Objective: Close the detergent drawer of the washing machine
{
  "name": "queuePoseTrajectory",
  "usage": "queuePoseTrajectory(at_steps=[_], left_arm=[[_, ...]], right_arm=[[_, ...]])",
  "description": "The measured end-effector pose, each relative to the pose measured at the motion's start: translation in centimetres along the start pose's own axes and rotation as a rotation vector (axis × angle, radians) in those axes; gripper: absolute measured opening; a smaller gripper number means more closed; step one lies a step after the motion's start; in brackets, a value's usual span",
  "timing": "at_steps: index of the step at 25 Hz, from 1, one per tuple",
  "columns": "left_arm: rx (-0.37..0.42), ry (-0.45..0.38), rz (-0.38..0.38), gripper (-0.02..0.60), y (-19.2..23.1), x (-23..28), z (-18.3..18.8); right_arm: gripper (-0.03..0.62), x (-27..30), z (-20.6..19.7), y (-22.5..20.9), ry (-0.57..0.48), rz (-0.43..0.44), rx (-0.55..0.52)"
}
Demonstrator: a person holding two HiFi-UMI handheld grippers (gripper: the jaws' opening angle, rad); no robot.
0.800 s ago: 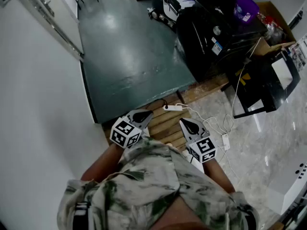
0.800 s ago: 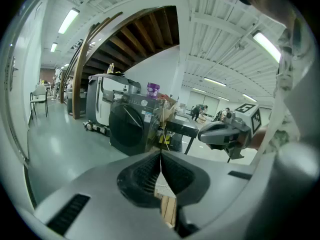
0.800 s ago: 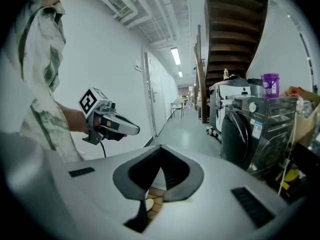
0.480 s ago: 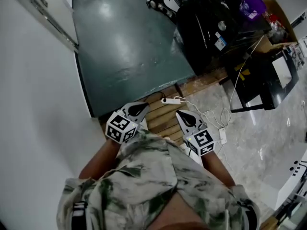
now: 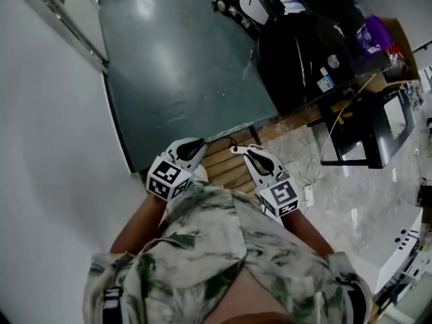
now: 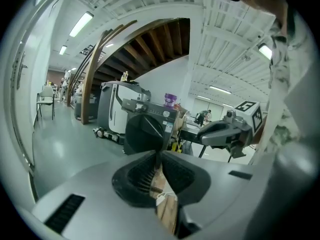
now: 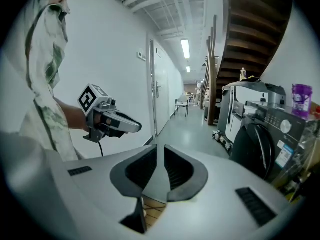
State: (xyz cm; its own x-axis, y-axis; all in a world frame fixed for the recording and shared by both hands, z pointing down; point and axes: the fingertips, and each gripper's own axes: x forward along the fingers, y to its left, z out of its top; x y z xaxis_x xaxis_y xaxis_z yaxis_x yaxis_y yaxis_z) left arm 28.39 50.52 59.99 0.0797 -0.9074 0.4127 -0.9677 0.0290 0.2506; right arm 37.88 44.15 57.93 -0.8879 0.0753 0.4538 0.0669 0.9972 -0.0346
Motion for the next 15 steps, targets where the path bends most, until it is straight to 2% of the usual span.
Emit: queuePoseTrajectory(at_steps=[2, 4, 9, 15], left_arm=[[0.008, 0.017, 0.010, 0.049, 2.7, -1.4, 1.2], [0.021, 0.042, 0.012, 0.128, 4.8, -2.9, 2.6], [0.056, 0.049, 0.000, 0.135, 8.6, -5.7, 5.6], [-0.001, 0.013, 0.031, 0.135, 12.3, -5.3, 8.0]], right_arm=[[0.089, 2.2, 2.4, 0.7, 0.022, 0.015, -0.001], [0.086, 3.9, 5.1, 1.4, 0.038, 0.028, -0.010], [0.065, 6.8, 9.7, 2.7, 0.065, 0.042, -0.021], [0.046, 9.6, 12.3, 1.0, 0.091, 0.057, -0.009]])
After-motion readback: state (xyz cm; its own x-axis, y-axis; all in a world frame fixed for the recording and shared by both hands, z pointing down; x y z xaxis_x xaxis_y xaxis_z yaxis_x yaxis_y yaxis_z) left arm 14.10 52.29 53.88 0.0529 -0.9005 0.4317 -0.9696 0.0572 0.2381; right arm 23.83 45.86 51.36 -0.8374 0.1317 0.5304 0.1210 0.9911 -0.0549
